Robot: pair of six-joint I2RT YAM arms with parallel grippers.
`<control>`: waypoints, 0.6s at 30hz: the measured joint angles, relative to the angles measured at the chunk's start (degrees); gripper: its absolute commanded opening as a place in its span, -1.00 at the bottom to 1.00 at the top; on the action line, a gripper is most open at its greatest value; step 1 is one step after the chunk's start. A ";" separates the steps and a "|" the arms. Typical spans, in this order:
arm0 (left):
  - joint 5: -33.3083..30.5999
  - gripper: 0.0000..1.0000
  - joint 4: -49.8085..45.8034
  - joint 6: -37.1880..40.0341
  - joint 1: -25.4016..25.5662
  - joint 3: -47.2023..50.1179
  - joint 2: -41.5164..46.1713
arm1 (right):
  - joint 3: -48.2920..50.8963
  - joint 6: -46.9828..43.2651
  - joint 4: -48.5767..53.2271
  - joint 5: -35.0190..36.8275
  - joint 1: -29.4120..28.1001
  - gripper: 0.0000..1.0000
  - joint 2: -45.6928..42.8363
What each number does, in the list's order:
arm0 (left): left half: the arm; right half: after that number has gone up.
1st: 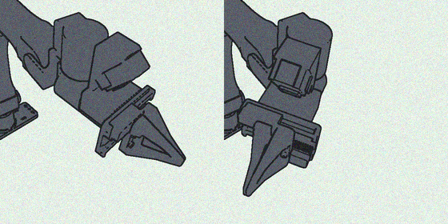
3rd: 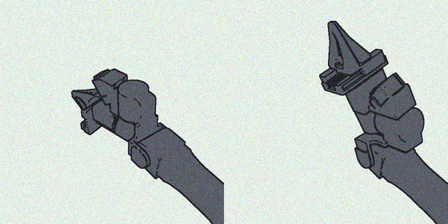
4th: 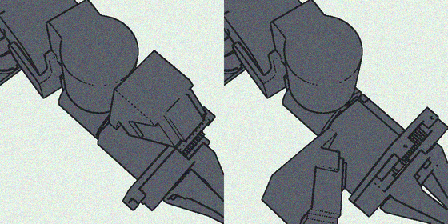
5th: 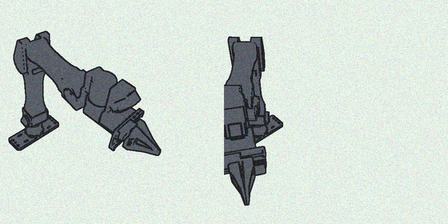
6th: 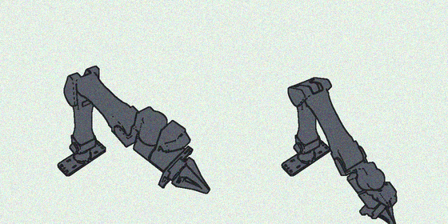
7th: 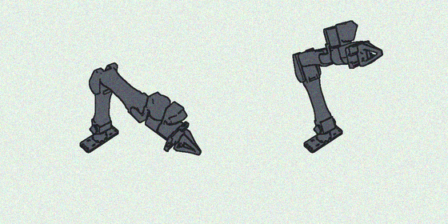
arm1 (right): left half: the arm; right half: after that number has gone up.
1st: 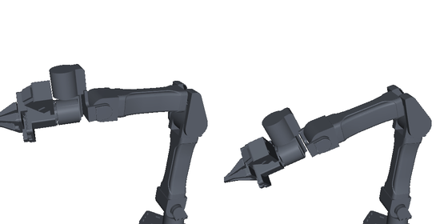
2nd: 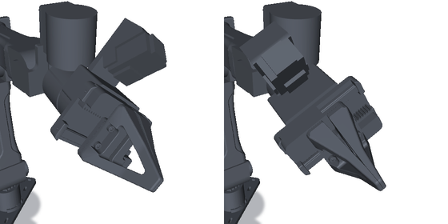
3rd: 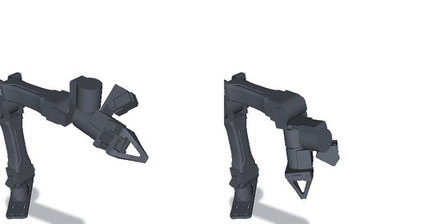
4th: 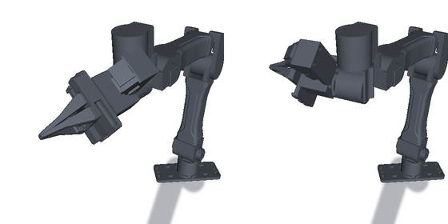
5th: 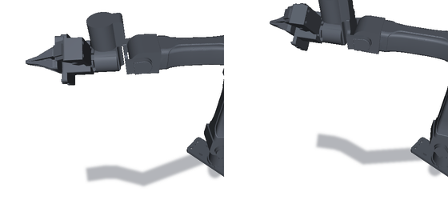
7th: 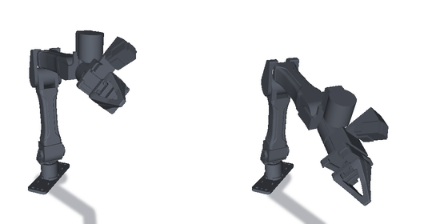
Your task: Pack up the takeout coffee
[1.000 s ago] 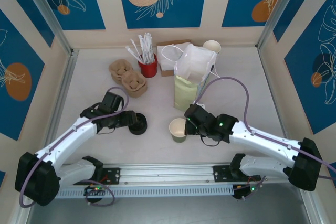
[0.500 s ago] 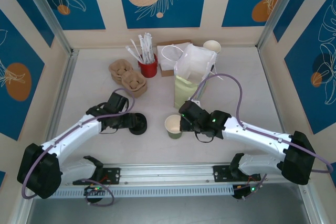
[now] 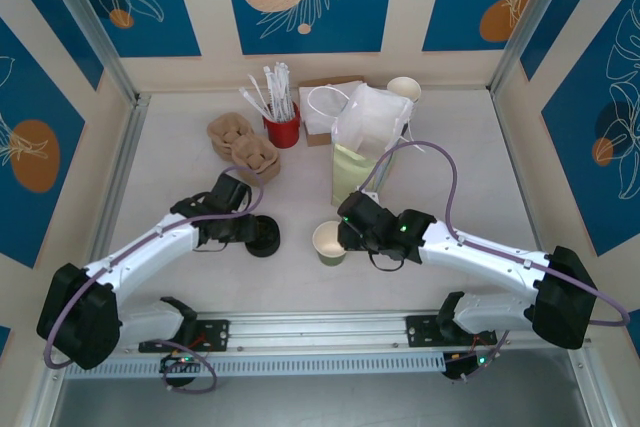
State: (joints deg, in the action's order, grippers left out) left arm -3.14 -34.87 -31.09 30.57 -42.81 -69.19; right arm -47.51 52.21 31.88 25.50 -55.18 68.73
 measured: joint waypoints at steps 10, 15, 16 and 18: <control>-0.74 -0.47 -0.11 0.00 0.17 -0.22 -0.87 | -1.81 0.24 2.23 -0.22 0.35 -0.19 -2.86; -1.20 -0.52 -0.15 -0.04 0.48 -0.24 -1.46 | -4.92 -0.81 4.02 -0.20 0.52 -0.18 -6.69; -1.27 -0.53 -0.17 -0.04 0.52 -0.22 -1.51 | -5.35 -1.05 4.33 -0.20 0.57 -0.17 -7.56; -1.46 -0.56 -0.24 -0.07 0.63 -0.24 -1.55 | -6.40 -1.44 5.14 -0.22 0.81 -0.16 -9.07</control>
State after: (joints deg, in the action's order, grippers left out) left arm -4.60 -35.11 -31.16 31.20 -43.05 -70.74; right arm -53.91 50.76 37.01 25.28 -54.37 59.66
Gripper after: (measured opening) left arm 0.232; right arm 0.414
